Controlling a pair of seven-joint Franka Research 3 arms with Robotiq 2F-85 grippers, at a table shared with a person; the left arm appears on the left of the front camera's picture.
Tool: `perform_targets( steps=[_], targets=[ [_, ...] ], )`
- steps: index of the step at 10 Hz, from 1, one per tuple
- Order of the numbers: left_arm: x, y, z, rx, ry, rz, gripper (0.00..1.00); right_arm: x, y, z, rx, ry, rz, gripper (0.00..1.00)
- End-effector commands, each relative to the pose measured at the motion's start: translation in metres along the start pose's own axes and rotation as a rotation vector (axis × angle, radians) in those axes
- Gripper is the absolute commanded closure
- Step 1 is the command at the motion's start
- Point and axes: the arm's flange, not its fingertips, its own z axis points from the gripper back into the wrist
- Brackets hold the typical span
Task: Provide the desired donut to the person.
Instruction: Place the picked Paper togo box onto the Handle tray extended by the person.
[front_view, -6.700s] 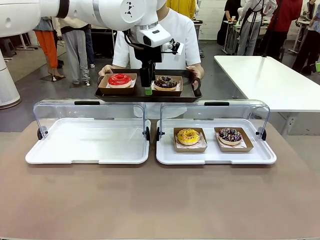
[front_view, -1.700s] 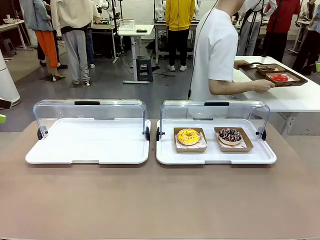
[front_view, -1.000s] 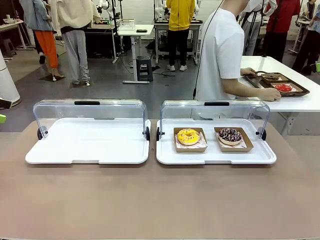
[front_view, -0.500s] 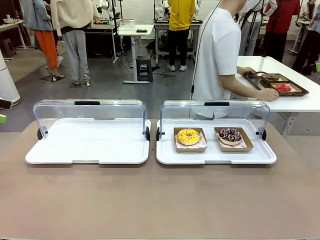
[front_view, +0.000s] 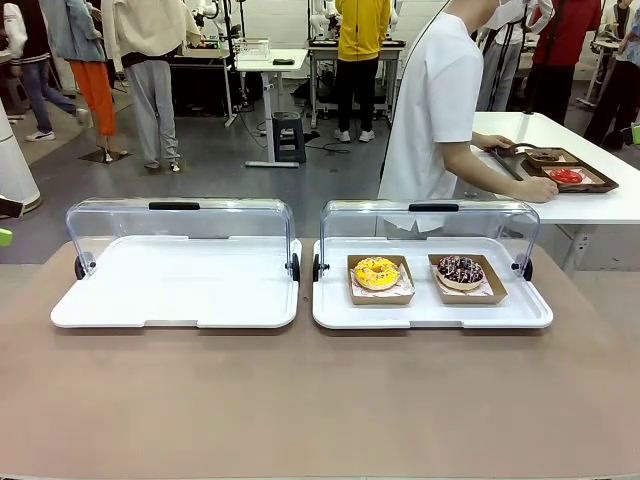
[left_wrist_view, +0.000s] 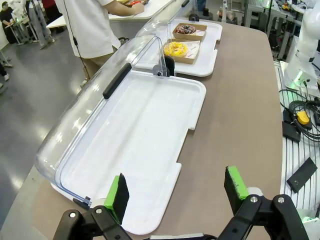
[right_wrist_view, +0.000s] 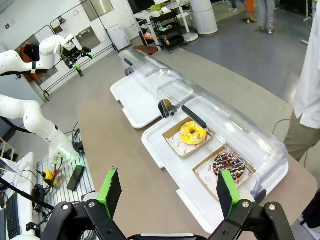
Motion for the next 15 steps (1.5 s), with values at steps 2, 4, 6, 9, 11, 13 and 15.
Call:
perform_targets(
  steps=[2, 4, 6, 9, 11, 13, 15],
  targets=[
    [-0.0018, 0.0005, -0.0013, 0.008, -0.009, -0.002, 0.0, -0.0003, 0.001, -0.0016, 0.003, 0.002, 0.0, 0.0],
    [-0.0018, 0.0005, -0.0013, 0.008, -0.009, -0.002, 0.0, -0.0003, 0.001, -0.0016, 0.003, 0.002, 0.0, 0.0],
    [-0.0018, 0.0005, -0.0013, 0.008, -0.009, -0.002, 0.0, -0.0003, 0.001, -0.0016, 0.003, 0.002, 0.0, 0.0],
    [-0.0018, 0.0005, -0.0013, 0.008, -0.009, -0.002, 0.0, -0.0003, 0.001, -0.0016, 0.003, 0.002, 0.0, 0.0],
    [-0.0018, 0.0005, -0.0013, 0.008, -0.009, -0.002, 0.0, -0.0003, 0.001, -0.0016, 0.003, 0.002, 0.0, 0.0],
    [-0.0018, 0.0005, -0.0013, 0.008, -0.009, -0.002, 0.0, -0.0003, 0.001, -0.0016, 0.003, 0.002, 0.0, 0.0],
    [-0.0018, 0.0005, -0.0013, 0.008, -0.009, -0.002, 0.0, -0.0003, 0.001, -0.0016, 0.003, 0.002, 0.0, 0.0]
  ],
)
